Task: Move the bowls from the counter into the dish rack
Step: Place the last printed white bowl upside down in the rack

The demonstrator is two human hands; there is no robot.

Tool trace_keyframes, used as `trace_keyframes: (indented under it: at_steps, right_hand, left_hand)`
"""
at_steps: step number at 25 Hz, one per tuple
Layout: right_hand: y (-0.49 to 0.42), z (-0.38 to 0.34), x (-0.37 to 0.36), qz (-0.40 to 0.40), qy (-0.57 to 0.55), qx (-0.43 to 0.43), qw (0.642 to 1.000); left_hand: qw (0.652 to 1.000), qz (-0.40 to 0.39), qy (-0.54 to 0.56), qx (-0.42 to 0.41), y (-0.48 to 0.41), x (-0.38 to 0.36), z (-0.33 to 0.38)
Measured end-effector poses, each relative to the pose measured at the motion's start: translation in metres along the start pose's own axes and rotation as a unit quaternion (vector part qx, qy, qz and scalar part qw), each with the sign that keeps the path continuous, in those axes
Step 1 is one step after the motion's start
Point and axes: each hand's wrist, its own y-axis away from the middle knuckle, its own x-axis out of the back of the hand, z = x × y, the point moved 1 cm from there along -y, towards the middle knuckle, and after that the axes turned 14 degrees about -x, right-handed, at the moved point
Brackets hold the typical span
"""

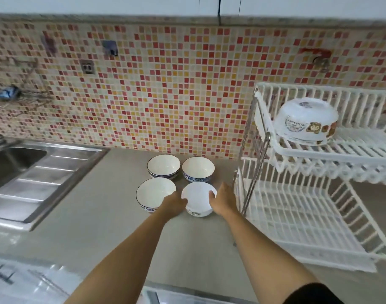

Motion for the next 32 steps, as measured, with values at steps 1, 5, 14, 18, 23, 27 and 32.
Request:
trace_keyframes:
  at_steps: [1,5,14,18,23,27,32]
  right_hand:
    - [-0.01,0.004,-0.011,-0.01,-0.005,-0.019,1.0]
    - [-0.04,0.019,-0.047,-0.034,-0.025,-0.079,0.996]
    - [-0.079,0.039,-0.072,-0.096,-0.06,-0.079,0.99]
    - [-0.045,0.029,-0.045,-0.071,-0.196,-0.02,0.978]
    - [0.0,0.015,-0.015,-0.078,-0.303,0.052,0.948]
    - [0.042,-0.001,-0.01,-0.064,-0.377,0.103,0.918]
    - [0.094,-0.033,0.023,-0.049,-0.434,0.193,0.879]
  left_hand:
    - [1.0,-0.006,-0.002,0.007,-0.013,-0.011,-0.008]
    - [0.996,-0.018,0.049,0.072,-0.054,-0.043,-0.026]
    - [0.977,0.08,0.157,0.121,-0.088,-0.061,-0.016]
    - [0.963,0.146,0.207,0.089,-0.073,-0.05,-0.006]
    - [0.948,0.182,0.253,0.068,-0.034,-0.02,-0.001]
    - [0.922,0.227,0.309,0.044,0.007,0.019,0.003]
    - [0.907,0.238,0.348,-0.009,0.055,0.059,0.02]
